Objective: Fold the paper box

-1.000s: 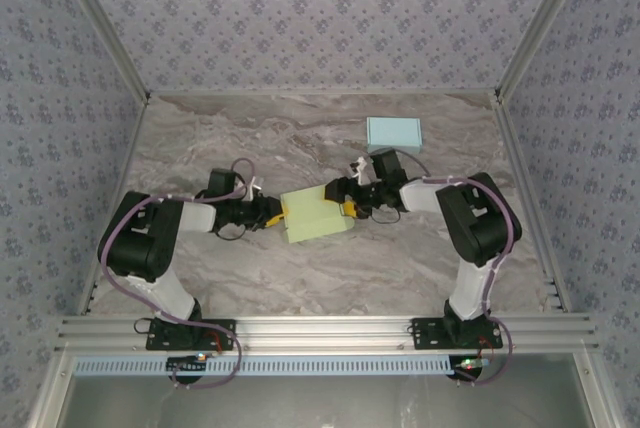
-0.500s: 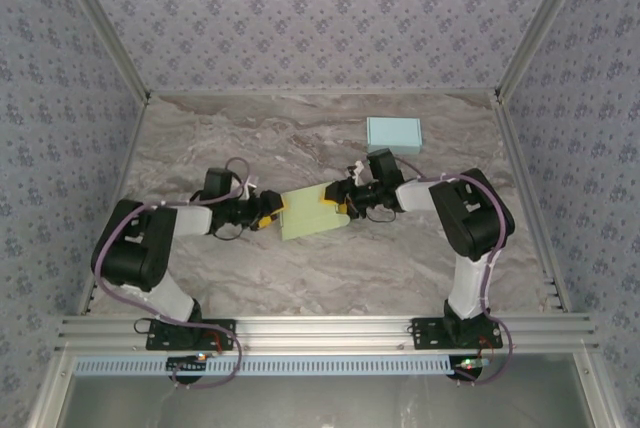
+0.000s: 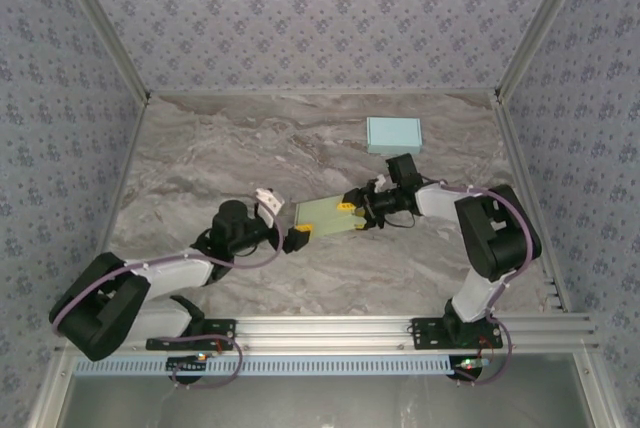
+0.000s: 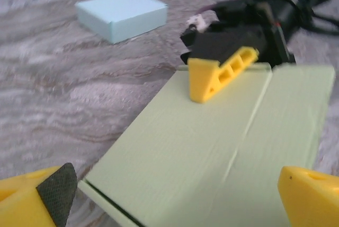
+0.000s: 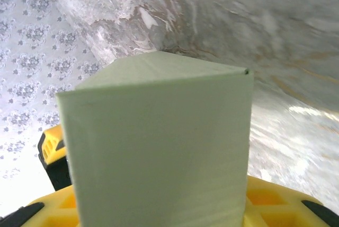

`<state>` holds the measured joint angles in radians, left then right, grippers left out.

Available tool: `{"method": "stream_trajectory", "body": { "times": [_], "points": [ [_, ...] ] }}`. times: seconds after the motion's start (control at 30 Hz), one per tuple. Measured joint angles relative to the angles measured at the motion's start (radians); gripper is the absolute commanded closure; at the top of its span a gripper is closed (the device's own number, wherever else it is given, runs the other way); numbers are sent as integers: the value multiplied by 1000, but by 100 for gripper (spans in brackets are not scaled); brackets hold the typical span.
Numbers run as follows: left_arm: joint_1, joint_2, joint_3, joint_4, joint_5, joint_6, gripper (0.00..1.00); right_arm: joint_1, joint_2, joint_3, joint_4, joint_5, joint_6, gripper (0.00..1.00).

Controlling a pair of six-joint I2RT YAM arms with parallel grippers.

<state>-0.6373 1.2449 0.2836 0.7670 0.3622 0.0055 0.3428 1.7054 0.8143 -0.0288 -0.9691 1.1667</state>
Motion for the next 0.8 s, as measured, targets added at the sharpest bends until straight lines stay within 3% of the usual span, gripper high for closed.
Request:
{"method": "stream_trajectory", "body": {
  "times": [0.13,0.3,0.57,0.73,0.8],
  "points": [
    [-8,-44,-23,-14,69,182,2,-56,-15,0,-81,-27,-6,63],
    [-81,-107,-5,-103,75,371,3,-85,-22,-2,-127,-45,-7,63],
    [-179,90,53,-121,-38,576,7,-86,-23,-3,-141,-53,-3,62],
    [-208,200,114,-111,-156,649,17,-86,-35,-11,-148,-50,-2,61],
    [-215,219,133,-94,-200,661,29,-86,-43,-19,-147,-49,6,60]
  ]
}}
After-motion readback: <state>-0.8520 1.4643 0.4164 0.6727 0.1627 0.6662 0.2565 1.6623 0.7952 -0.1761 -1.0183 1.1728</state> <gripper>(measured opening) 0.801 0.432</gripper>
